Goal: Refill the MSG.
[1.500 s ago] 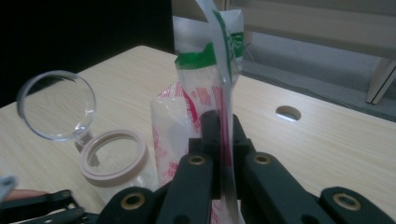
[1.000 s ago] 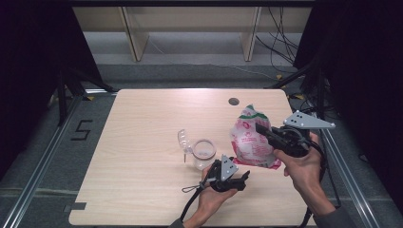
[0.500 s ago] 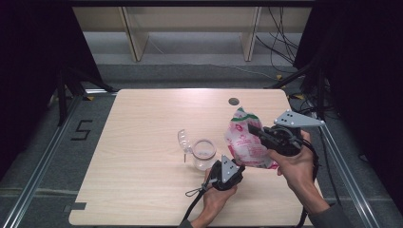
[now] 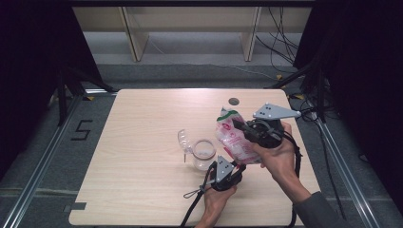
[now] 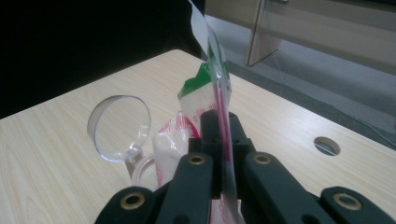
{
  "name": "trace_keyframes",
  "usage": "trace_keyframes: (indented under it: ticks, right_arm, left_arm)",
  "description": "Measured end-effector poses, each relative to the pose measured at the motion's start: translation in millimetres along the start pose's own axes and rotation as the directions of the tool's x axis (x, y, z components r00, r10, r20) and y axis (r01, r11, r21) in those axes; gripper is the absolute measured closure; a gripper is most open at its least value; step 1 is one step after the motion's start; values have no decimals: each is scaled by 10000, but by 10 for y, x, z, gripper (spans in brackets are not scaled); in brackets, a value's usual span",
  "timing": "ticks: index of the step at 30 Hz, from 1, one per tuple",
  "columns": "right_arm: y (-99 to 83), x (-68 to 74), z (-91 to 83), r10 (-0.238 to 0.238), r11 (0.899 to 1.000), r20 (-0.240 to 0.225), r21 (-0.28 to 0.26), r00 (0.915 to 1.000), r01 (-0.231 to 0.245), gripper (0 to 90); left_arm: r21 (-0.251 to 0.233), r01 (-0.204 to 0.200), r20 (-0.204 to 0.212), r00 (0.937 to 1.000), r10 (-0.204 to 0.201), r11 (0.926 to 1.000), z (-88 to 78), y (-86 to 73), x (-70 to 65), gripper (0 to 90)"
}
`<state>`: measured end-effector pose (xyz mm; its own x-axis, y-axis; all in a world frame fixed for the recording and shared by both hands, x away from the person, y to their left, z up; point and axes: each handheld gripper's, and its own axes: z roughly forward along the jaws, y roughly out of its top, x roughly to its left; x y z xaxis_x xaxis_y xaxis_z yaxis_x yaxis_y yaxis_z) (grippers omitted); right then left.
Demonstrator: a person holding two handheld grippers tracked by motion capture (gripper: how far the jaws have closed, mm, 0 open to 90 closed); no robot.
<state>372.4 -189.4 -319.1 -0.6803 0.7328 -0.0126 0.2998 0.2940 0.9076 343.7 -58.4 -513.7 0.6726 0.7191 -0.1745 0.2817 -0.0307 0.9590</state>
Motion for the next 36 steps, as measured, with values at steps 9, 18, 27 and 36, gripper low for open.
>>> trace_keyframes:
  ticks: [9, 18, 27, 36]
  right_arm:
    - [68, 60, 221, -294, 9987, -206, 420, 9994, 302, 900]
    - [71, 107, 332, -94, 9976, -343, 682, 9994, 118, 900]
    - [86, 158, 440, -319, 9948, -380, 958, 9988, 354, 900]
    - [102, 161, 557, -671, 9915, -462, 1081, 9967, 718, 900]
  left_arm:
    - [-305, 432, 334, 9986, -422, 9986, 53, -22, 3, 724]
    - [-336, 453, 488, 9979, -436, 9984, 55, -33, -10, 726]
    - [-285, 426, 541, 9977, -410, 9987, 54, -36, -8, 730]
    - [-231, 538, 655, 9965, -522, 9983, 58, -34, 14, 732]
